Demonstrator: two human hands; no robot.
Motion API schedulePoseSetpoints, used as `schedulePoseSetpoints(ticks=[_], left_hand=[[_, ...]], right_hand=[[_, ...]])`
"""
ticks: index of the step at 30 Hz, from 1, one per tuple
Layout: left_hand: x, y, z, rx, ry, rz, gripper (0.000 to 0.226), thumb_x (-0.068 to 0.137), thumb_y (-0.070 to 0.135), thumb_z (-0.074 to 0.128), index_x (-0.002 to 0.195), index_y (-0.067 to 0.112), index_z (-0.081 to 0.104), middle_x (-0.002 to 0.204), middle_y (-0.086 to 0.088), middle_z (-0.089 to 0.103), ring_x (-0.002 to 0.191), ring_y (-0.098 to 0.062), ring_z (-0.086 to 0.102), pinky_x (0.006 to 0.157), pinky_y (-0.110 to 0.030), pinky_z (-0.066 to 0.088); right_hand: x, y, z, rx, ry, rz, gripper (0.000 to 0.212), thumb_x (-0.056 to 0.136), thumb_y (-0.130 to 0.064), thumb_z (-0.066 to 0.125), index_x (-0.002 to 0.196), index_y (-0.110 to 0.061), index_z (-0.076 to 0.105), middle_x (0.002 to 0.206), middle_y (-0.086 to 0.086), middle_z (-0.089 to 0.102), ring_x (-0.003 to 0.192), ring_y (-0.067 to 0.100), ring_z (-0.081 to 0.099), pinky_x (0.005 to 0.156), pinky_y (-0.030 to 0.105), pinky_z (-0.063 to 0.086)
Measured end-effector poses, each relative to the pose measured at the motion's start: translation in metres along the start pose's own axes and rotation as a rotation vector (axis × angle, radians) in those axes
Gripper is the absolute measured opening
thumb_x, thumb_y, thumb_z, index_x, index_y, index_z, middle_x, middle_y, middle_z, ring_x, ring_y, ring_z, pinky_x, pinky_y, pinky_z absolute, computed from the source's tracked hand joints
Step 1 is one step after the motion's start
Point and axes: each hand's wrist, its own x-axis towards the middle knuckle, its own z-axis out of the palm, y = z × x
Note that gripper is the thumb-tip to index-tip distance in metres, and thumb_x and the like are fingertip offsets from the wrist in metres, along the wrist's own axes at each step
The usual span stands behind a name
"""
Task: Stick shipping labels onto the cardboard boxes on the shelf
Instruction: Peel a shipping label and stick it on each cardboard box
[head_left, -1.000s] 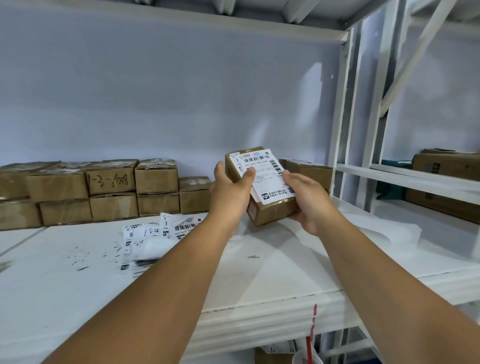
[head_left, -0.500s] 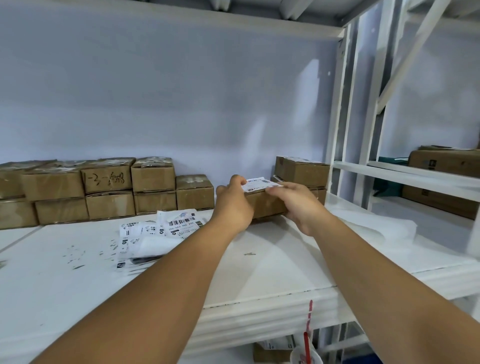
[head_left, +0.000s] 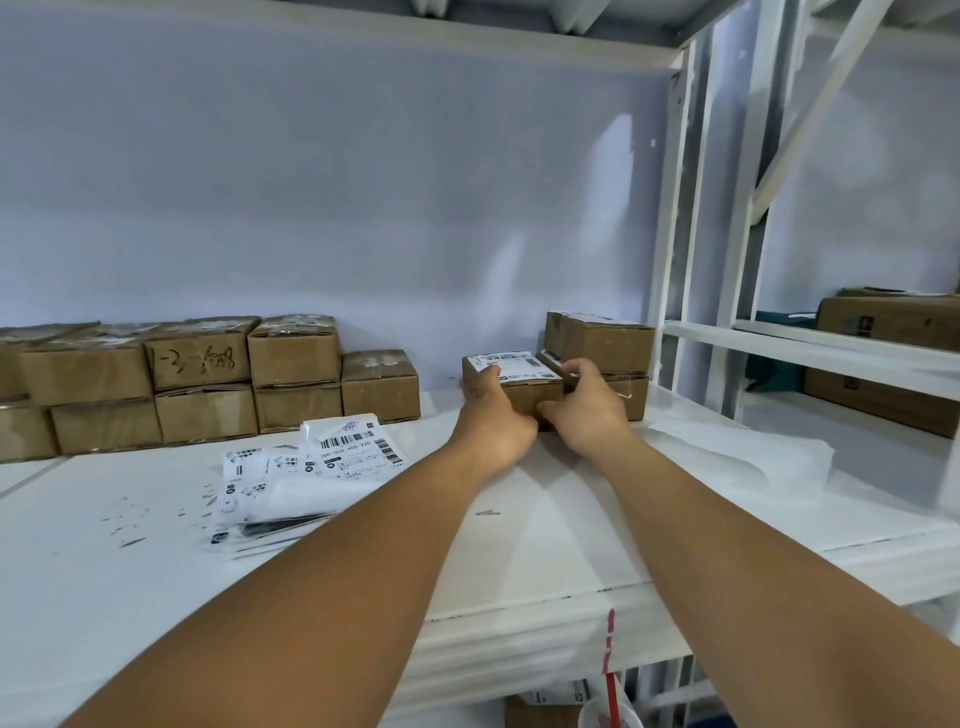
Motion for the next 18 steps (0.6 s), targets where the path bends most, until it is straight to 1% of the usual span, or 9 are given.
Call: schedulePoseSetpoints(ticks=[3, 6, 9, 11, 13, 14, 16, 18], left_hand=[[0.006, -0.004, 0.003, -0.001, 0.002, -0.015, 0.074, 0.09, 0.021, 0.055, 0.149, 0.023, 0.01, 0.133, -0.01, 0.051, 0.113, -0.025, 0.053, 0.078, -0.023, 0.038], [0.012, -0.006, 0.004, 0.002, 0.004, -0.017, 0.073, 0.089, 0.02, 0.055, 0.148, 0.023, 0.013, 0.132, -0.01, 0.052, 0.113, -0.026, 0.053, 0.079, -0.024, 0.041], [0.018, -0.008, 0.006, 0.038, -0.004, -0.008, 0.072, 0.088, 0.014, 0.053, 0.148, 0.023, 0.014, 0.133, -0.012, 0.051, 0.114, -0.027, 0.053, 0.08, -0.024, 0.04], [0.021, -0.009, 0.009, 0.081, -0.015, -0.003, 0.076, 0.085, 0.011, 0.051, 0.149, 0.022, 0.011, 0.136, -0.013, 0.047, 0.118, -0.029, 0.05, 0.087, -0.026, 0.043], [0.023, -0.01, 0.013, 0.16, -0.036, 0.009, 0.082, 0.082, 0.012, 0.05, 0.15, 0.024, 0.006, 0.144, -0.016, 0.037, 0.125, -0.033, 0.043, 0.099, -0.035, 0.042], [0.023, -0.01, 0.014, 0.205, -0.049, 0.019, 0.083, 0.081, 0.013, 0.05, 0.15, 0.026, 0.004, 0.148, -0.016, 0.031, 0.128, -0.034, 0.04, 0.102, -0.038, 0.04], [0.023, -0.011, 0.015, 0.247, -0.065, 0.03, 0.085, 0.081, 0.014, 0.05, 0.15, 0.027, 0.002, 0.15, -0.016, 0.027, 0.13, -0.034, 0.037, 0.104, -0.039, 0.038], [0.024, -0.012, 0.015, 0.259, -0.069, 0.044, 0.086, 0.081, 0.016, 0.05, 0.15, 0.027, 0.001, 0.148, -0.017, 0.031, 0.128, -0.035, 0.04, 0.104, -0.04, 0.038]], right_hand=[[0.001, 0.002, 0.002, 0.002, -0.011, 0.004, 0.052, 0.083, -0.015, 0.062, 0.131, -0.02, 0.044, 0.12, 0.009, 0.061, 0.111, 0.027, 0.054, 0.08, 0.022, 0.035], [0.001, 0.003, 0.002, 0.019, 0.0, 0.012, 0.054, 0.084, -0.015, 0.059, 0.135, -0.022, 0.043, 0.121, 0.01, 0.06, 0.112, 0.027, 0.054, 0.081, 0.024, 0.037], [0.001, 0.003, 0.001, 0.013, 0.008, -0.003, 0.055, 0.085, -0.013, 0.054, 0.138, -0.023, 0.042, 0.126, 0.011, 0.059, 0.116, 0.028, 0.052, 0.086, 0.024, 0.038], [0.001, 0.003, 0.001, -0.014, 0.01, -0.02, 0.055, 0.086, -0.012, 0.052, 0.139, -0.024, 0.044, 0.129, 0.01, 0.057, 0.119, 0.028, 0.05, 0.09, 0.024, 0.037], [0.002, 0.002, 0.0, -0.064, 0.01, -0.041, 0.053, 0.087, -0.011, 0.051, 0.138, -0.024, 0.047, 0.129, 0.01, 0.058, 0.12, 0.028, 0.051, 0.094, 0.024, 0.037], [0.002, 0.002, 0.0, -0.092, 0.009, -0.05, 0.052, 0.087, -0.01, 0.05, 0.138, -0.024, 0.048, 0.13, 0.01, 0.058, 0.121, 0.028, 0.051, 0.096, 0.024, 0.037], [0.001, 0.002, 0.0, -0.141, 0.002, -0.071, 0.053, 0.087, -0.009, 0.049, 0.139, -0.023, 0.047, 0.133, 0.01, 0.057, 0.122, 0.028, 0.051, 0.098, 0.024, 0.037], [-0.001, 0.002, 0.001, -0.155, -0.019, -0.077, 0.055, 0.088, -0.009, 0.049, 0.142, -0.022, 0.043, 0.135, 0.011, 0.055, 0.125, 0.028, 0.049, 0.097, 0.023, 0.036]])
